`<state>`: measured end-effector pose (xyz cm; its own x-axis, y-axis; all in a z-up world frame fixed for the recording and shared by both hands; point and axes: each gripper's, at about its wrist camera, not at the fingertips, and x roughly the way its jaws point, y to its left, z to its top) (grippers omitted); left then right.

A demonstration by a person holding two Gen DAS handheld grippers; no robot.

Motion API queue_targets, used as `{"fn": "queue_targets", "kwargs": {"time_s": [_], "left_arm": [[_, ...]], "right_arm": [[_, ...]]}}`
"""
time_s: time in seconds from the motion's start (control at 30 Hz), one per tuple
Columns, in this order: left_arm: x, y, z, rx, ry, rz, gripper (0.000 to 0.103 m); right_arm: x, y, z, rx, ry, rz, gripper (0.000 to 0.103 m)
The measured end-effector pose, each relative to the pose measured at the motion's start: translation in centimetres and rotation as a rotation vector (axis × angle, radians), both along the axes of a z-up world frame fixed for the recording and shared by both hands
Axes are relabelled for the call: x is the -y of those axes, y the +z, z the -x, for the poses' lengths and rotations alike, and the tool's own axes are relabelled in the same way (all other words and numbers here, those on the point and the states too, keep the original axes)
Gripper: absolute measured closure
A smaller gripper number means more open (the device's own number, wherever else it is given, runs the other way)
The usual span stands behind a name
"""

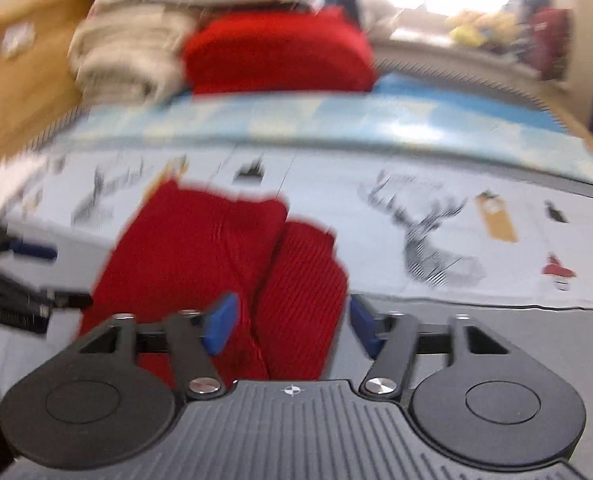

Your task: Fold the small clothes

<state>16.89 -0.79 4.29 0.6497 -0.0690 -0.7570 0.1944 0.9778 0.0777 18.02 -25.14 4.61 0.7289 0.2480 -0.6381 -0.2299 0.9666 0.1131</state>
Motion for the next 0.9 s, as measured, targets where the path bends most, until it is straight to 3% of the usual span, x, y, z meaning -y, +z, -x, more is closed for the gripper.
{"fn": "queue_targets", "kwargs": {"time_s": [0.03, 0.2, 0.3, 0.43, 0.57, 0.7, 0.9], "left_arm": [[0.1, 0.8, 0.9, 0.040, 0.004, 0.019, 0.000], [1.5, 3.3, 5.7, 0.144, 0.030, 0.043, 0.000], [1.7, 3.3, 8.0, 0.152, 0.057, 0.034, 0.000], [1.5, 1.6, 10.2, 0.190, 0.102, 0.004, 0.000], [1.2, -0.4, 10.1, 0.120, 0.145, -0.027, 0.000], [0.7, -0.2, 10.0, 0.149, 0.167, -0.016, 0.000], [0.1, -0.7, 9.2, 0.083, 0.182, 0.071, 0.000]], "right_arm": [[0.2, 0.4, 0.7, 0.027, -0.021, -0.013, 0.015], [0.6, 0.6, 4.9, 0.122, -0.119, -0.043, 0.012], [-0.3, 0.3, 6.5, 0.147, -0.128, -0.059, 0.009], [-1.9, -0.8, 7.5, 0.136, -0.101, -0.005, 0.008], [-2.6, -1.2, 7.8, 0.128, -0.089, 0.024, 0.008], [-3.0, -1.6, 7.9, 0.120, -0.090, 0.043, 0.008], [-3.4, -1.9, 7.7, 0.087, -0.085, 0.044, 0.008]]}}
